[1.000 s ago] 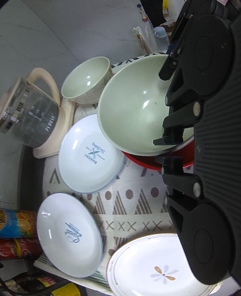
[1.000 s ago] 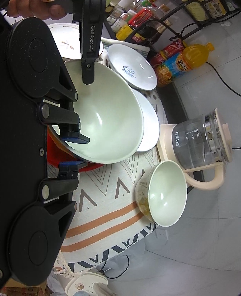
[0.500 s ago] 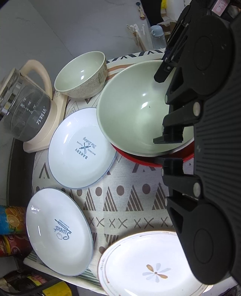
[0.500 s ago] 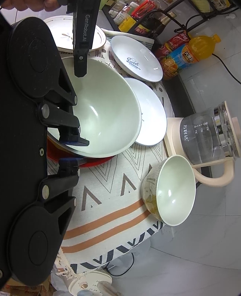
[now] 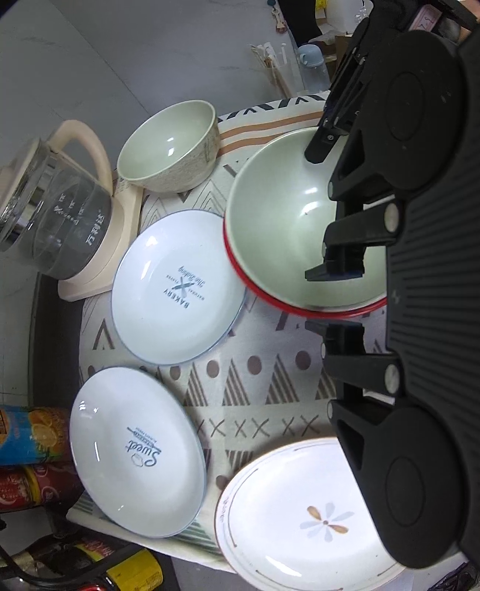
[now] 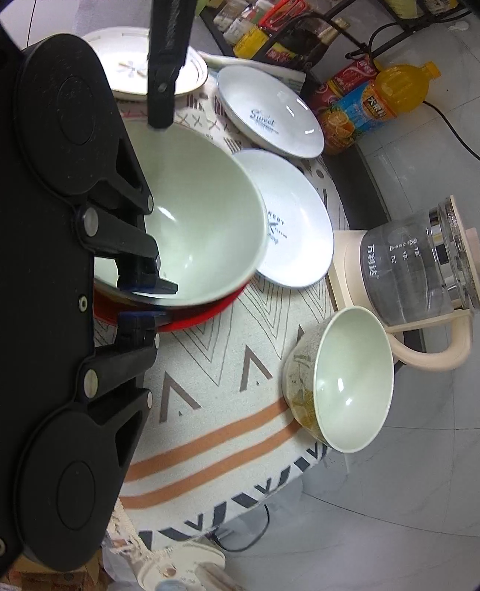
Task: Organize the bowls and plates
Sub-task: 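Lower the green bowl into the red bowl and open the right tool, then move the right tool to the smaller pale green bowl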
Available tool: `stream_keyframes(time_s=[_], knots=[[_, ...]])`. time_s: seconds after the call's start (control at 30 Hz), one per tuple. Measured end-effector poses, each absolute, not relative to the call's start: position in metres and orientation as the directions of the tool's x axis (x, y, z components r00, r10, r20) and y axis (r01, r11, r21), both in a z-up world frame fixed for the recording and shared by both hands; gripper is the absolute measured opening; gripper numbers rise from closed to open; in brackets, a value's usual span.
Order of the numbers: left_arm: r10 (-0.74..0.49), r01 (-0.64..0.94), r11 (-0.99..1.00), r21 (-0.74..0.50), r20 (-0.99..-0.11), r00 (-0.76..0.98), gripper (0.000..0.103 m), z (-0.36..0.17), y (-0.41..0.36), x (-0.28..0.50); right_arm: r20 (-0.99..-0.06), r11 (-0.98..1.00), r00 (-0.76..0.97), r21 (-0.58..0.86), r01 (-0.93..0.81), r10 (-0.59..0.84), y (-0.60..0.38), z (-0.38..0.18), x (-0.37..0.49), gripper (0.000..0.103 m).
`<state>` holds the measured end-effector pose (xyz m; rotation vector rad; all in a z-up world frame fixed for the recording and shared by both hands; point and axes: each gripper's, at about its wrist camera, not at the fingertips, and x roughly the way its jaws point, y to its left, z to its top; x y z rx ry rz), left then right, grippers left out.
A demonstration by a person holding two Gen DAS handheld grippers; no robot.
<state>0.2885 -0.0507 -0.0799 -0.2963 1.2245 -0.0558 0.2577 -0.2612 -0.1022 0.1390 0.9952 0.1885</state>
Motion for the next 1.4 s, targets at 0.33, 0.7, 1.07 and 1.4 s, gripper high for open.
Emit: stream_keyframes(time_s=[0.33, 0.7, 1.07, 1.4], knots=[[-0.197, -0.096, 0.964, -0.249, -0.907, 0.372, 0.028, -0.076, -0.057, 0.302, -0.815, 0.960, 0.509, 0.264, -0.094, 0.275, -0.264, -0.093, 0.258, 0.025], [-0.211, -0.058, 0.966, -0.252, -0.897, 0.388, 0.044, -0.075, -0.074, 0.318, -0.777, 0.961, 0.575, 0.270, -0.062, 0.255, -0.283, -0.073, 0.257, 0.044], [-0.205, -0.018, 0.972, -0.235, -0.880, 0.429, 0.066, -0.071, -0.095, 0.337, -0.750, 0.964, 0.632, 0.265, 0.014, 0.197, -0.307, -0.069, 0.263, 0.072], [-0.235, 0.020, 0.967, -0.254, -0.859, 0.455, 0.068, -0.073, -0.116, 0.364, -0.724, 0.960, 0.674, 0.267, 0.080, 0.146, -0.329, -0.068, 0.279, 0.086]])
